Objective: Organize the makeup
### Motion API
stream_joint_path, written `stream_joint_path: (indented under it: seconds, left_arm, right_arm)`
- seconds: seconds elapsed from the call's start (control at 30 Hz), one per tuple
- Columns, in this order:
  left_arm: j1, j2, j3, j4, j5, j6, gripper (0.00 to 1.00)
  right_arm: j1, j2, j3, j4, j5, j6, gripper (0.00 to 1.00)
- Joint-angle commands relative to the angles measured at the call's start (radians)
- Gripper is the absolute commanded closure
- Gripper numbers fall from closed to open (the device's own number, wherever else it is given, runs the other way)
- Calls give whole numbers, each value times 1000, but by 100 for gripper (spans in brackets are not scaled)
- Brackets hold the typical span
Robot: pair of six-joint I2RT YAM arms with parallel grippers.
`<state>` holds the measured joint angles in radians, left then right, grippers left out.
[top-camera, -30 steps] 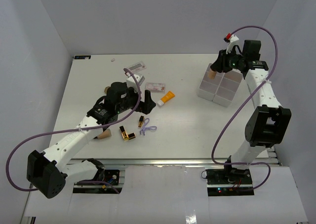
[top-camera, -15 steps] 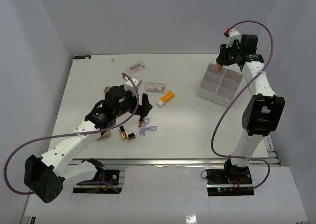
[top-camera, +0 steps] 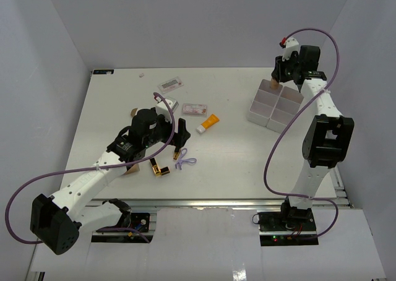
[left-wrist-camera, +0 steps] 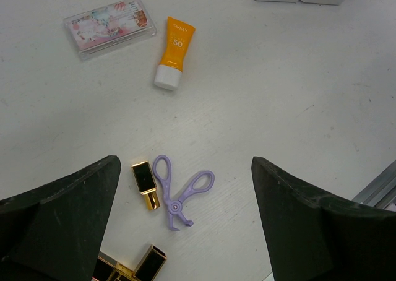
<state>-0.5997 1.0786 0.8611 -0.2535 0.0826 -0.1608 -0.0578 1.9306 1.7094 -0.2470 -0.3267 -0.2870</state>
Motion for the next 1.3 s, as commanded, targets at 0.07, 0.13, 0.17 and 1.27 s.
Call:
stream_joint_path:
  seconds: [0.07,0.13,0.17,1.27]
  left_arm:
    - [8,-1,-4,22,-2,9,2]
    - [9,0,-5,22,-1,9,2]
    - [10,0,-5,22,-1,9,2]
    - [220,41,-28,-227,-14,-565,13]
  right_arm:
    - [-2,-62,-113,166,7,-28,89]
    - [-2,-67,-137,181,4,-33,88]
    - [-2,-73,-149,190,2,-35,88]
    - [42,-611,-640,-246,-835,-175,13]
